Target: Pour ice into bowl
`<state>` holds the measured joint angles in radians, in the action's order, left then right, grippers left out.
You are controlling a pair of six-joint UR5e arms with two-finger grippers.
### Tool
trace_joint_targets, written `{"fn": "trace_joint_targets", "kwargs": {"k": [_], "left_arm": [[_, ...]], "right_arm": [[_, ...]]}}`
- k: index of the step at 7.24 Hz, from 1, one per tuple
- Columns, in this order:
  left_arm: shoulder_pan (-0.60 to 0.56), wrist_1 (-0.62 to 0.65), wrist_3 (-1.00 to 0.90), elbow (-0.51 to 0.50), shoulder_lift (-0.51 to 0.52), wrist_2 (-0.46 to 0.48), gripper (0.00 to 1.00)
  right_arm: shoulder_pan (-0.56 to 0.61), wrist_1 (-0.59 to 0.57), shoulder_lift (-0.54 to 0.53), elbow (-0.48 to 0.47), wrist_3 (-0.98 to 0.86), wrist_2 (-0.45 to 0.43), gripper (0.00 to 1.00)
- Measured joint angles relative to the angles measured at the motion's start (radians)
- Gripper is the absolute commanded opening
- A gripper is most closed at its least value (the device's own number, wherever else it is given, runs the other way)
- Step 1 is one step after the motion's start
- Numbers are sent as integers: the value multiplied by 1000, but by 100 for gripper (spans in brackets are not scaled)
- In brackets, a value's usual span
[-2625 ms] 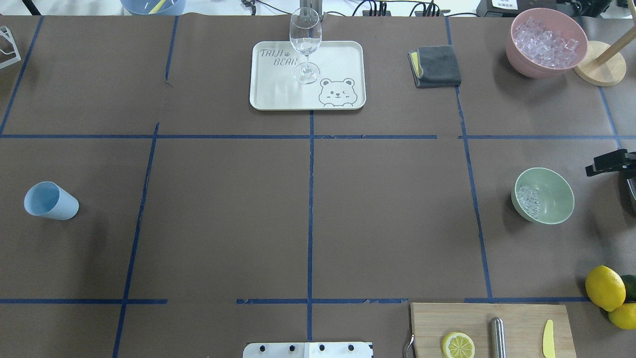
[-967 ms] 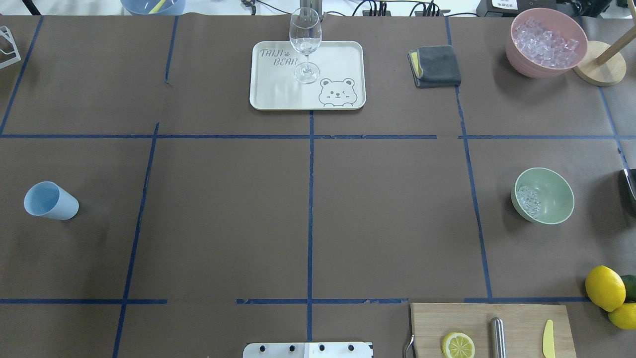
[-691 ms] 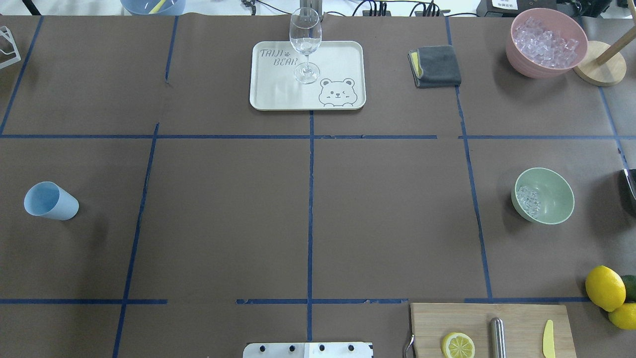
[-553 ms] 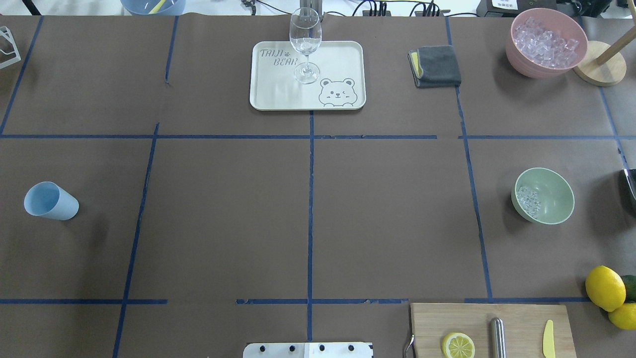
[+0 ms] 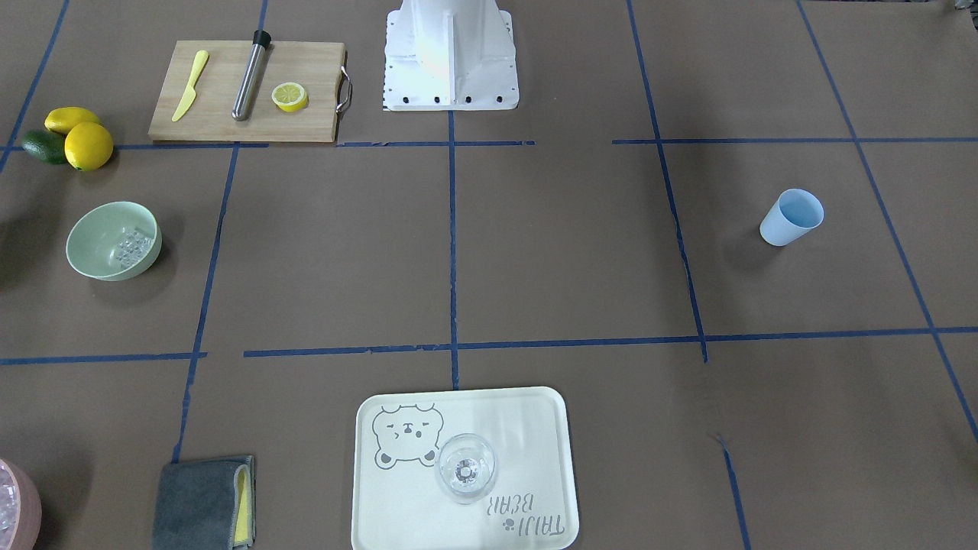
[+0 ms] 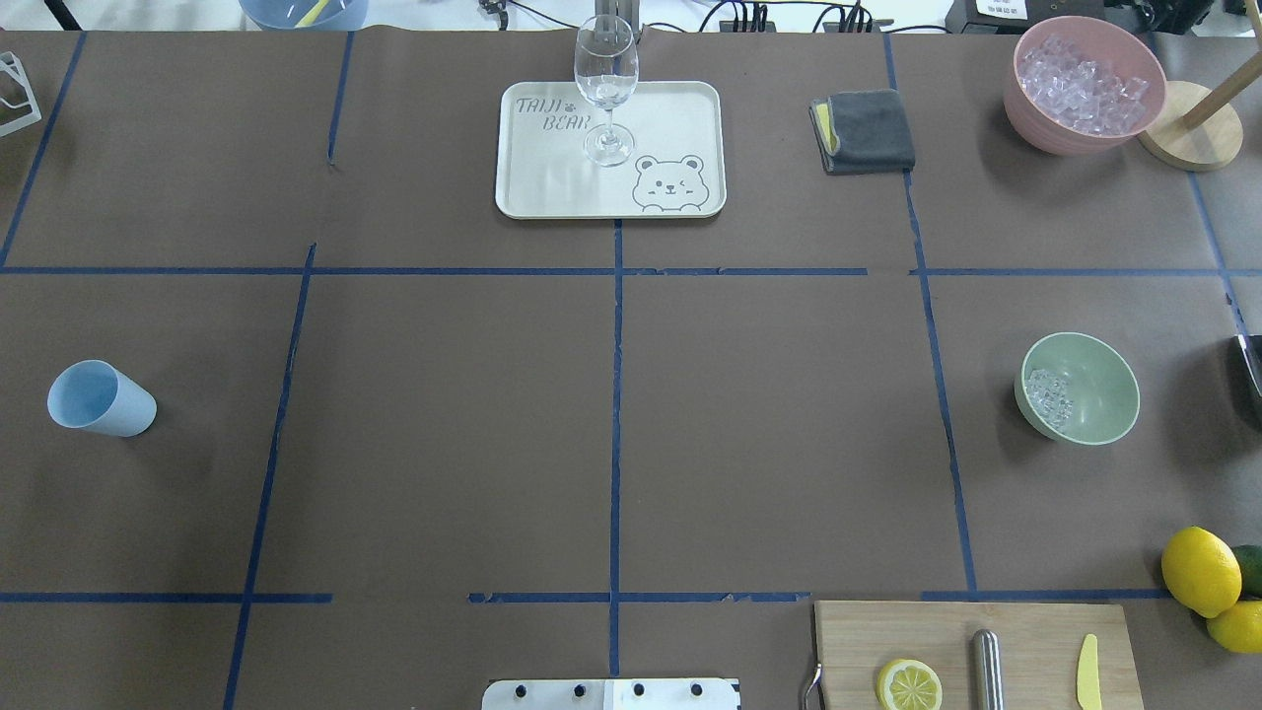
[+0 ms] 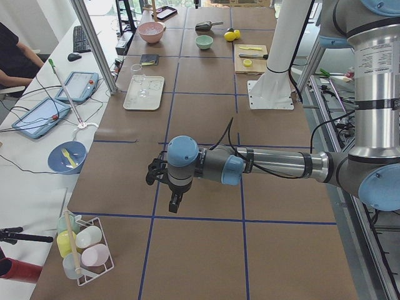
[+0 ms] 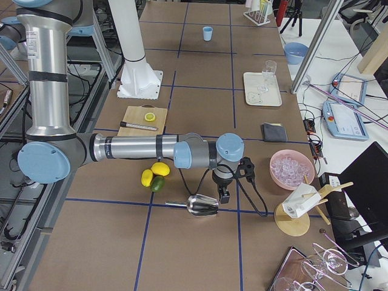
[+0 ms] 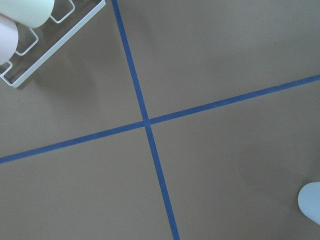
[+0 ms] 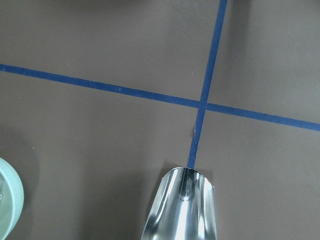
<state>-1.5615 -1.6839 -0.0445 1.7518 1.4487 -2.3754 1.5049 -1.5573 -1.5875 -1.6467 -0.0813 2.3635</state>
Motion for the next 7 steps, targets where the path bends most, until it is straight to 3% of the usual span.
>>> {"fn": "trace_joint_targets", "kwargs": {"k": [3,7], "left_arm": [[-3,33,-1,5,-7,52,100],[-2,37,-2,-10,-12,53,100]], "right_arm": [[0,-3,-1,-5,-3,-3,100],[0,-13,-2,-33,-3,-9,100]]}}
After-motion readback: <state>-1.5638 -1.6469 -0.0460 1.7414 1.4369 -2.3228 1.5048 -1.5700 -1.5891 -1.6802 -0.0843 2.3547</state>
